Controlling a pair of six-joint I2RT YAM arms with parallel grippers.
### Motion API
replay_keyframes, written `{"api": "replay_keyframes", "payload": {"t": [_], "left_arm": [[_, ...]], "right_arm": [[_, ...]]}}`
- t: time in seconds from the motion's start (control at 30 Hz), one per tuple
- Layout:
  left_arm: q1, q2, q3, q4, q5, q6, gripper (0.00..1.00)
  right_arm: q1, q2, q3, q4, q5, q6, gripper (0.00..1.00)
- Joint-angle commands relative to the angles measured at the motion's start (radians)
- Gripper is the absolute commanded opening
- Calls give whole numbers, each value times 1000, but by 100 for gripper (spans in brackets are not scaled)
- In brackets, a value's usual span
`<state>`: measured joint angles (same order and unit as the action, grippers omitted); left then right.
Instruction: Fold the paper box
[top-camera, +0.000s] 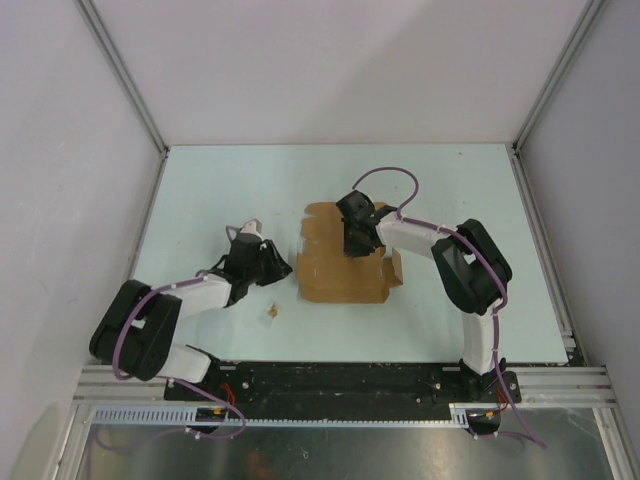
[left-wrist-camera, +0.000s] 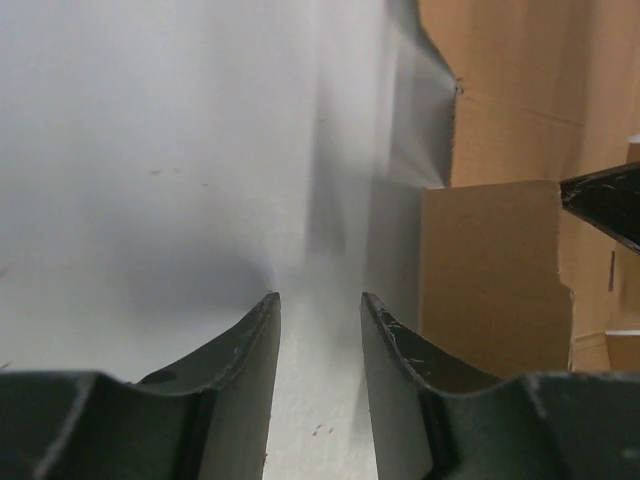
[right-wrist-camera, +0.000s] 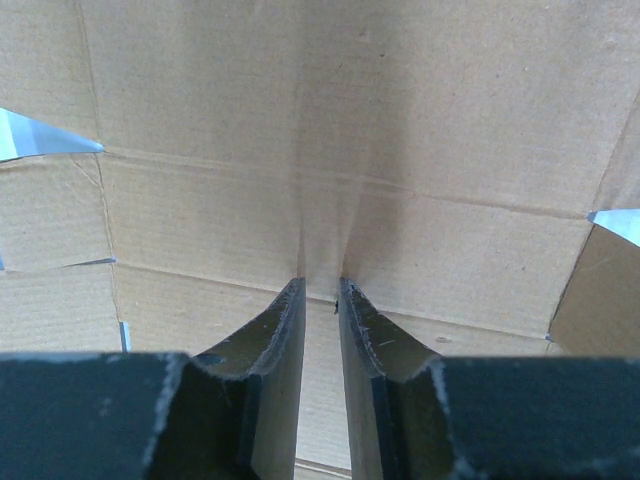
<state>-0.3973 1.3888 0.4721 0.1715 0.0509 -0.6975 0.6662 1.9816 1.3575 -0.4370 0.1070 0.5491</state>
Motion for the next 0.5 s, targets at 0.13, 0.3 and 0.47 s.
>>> {"api": "replay_keyframes", "payload": {"t": [0.13,0.3,0.47], "left_arm": [[-25,76,45,111,95,-13,41],[-25,64,40,111,89,-7,41],[-25,59,43,111,93,-8,41]], "right_arm": [[-5,-89,-3,-9,45,-11,26],[-19,-144,-3,-48,118,-41,28],[-60,-119,-3,-80,138,-60,28]]}}
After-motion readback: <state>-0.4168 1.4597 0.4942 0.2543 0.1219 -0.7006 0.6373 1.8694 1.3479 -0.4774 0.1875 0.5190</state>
